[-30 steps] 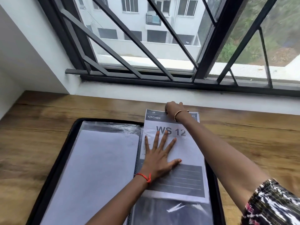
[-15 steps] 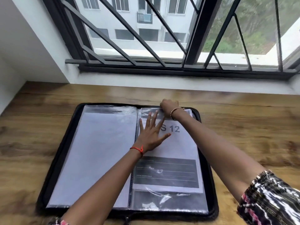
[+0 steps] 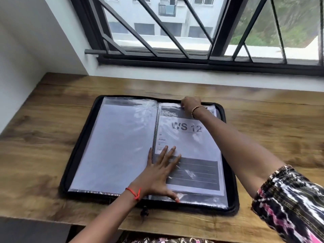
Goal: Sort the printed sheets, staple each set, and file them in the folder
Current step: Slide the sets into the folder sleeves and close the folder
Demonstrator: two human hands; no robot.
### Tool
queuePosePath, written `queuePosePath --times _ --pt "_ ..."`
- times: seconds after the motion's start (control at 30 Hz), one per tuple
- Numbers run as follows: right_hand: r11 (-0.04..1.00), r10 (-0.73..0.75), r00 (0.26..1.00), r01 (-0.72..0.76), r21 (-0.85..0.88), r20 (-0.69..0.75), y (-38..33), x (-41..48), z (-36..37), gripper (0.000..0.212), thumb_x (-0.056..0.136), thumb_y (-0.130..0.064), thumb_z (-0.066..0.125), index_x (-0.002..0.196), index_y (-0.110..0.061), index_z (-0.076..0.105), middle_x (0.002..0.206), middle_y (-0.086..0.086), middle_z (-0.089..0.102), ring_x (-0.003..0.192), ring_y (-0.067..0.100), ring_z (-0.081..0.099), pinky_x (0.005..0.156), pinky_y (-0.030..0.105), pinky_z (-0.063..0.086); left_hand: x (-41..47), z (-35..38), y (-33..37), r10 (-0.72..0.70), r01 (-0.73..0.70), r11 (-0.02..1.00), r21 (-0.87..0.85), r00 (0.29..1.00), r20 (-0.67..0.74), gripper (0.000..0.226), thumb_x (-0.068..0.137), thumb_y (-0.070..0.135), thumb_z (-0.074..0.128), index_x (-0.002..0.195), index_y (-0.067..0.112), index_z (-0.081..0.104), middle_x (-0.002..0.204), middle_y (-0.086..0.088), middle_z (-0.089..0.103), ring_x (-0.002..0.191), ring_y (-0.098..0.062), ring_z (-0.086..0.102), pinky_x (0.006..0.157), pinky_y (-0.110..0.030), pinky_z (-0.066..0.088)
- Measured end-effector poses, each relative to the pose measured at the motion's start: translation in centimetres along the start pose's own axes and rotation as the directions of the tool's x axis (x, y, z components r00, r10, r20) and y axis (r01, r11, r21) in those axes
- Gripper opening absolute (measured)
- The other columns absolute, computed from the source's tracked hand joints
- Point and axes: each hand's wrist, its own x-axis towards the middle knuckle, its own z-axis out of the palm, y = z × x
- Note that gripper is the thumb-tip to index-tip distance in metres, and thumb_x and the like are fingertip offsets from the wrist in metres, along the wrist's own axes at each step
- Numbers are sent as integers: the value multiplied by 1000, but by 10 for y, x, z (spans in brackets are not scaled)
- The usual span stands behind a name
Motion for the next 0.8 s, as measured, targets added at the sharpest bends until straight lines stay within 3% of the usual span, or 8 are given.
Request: queuePosePath --times 0.1,0.23,0.3,0.4,0.53,0.63,0.7,0.8 --pt "1000 9 999 -10 26 39 -2 -1 5 31 88 5 45 110 -6 63 122 11 58 119 28 50 108 54 21 -8 -1 5 45 -45 999 28 999 1 131 49 91 40 150 18 -1 157 -7 -11 143 -24 -14 105 -55 -21" --pt "1000 15 999 -15 20 44 -5 -5 8 32 89 5 42 109 -6 64 115 13 62 113 29 52 109 53 20 -15 8 12 52 -52 998 31 998 24 130 50 93 36 150 16 4 157 -10 -4 144 -27 -7 102 -64 -4" --pt "1000 6 999 -6 -5 42 -8 -7 8 29 88 6 39 93 -10 64 96 13 61 99 28 53 108 53 21 -17 11 17 31 -32 997 72 999 10 128 51 94 30 149 15 11 157 -12 5 144 -29 1 101 -67 0" --pt "999 -3 1000 4 -39 23 -10 -12 7 31 86 7 37 64 -15 43 68 6 44 86 24 42 106 52 23 -14 16 23 17 -16 999 45 999 -27 123 54 93 31 150 21 5 157 -9 -2 144 -27 -7 100 -74 -10" --pt "999 -17 998 19 -40 59 -8 -23 6 20 90 -1 40 90 -13 56 99 10 53 111 29 49 107 57 17 -7 16 34 -68 66 996 -52 997 -29 107 65 90 29 149 29 3 158 -6 -5 142 -23 -16 100 -63 -19" --pt "993 -31 997 39 -115 71 -8 -37 2 28 94 -16 42 118 -8 56 128 11 49 124 30 41 107 57 19 -1 12 46 -115 115 993 -2 992 55 98 73 86 13 146 22 23 155 -6 19 143 -24 8 102 -64 -2" --pt "990 -39 998 46 -133 51 -6 -46 7 44 92 -19 47 134 -8 42 142 11 35 134 29 28 109 59 14 5 16 52 -106 106 994 7 993 42 95 76 84 11 143 20 31 153 -3 27 141 -22 16 102 -63 2" --pt "998 -57 998 57 0 3 -3 -63 22 71 93 -21 48 149 -11 6 158 3 -1 146 23 -5 114 55 2 8 19 53 -76 75 997 -14 997 -17 90 79 81 12 144 20 27 155 -2 19 143 -19 6 104 -61 -5"
